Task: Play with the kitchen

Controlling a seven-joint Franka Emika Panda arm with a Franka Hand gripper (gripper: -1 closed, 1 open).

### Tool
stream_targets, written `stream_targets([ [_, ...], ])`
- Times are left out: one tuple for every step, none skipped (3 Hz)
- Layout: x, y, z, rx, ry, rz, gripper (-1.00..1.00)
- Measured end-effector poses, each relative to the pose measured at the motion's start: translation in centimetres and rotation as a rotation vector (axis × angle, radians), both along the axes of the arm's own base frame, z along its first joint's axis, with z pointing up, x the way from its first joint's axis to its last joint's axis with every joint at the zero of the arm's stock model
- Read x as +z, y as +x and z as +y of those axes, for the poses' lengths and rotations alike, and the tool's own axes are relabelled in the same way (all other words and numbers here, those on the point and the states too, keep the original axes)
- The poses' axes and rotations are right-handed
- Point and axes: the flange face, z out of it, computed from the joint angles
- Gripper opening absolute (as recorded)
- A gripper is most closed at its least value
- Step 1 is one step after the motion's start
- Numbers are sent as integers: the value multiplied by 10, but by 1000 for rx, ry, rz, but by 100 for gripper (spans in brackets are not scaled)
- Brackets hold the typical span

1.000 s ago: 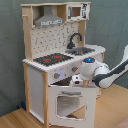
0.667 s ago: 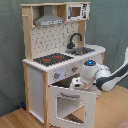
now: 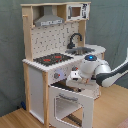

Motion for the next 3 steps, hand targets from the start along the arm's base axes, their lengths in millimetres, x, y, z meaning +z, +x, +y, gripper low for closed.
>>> stream_targets([
  [3,0,0,2,-7,-13,-100],
  [6,0,-1,4,-16,-27,100],
  [12,-2,-1,9,-33,-53,100],
])
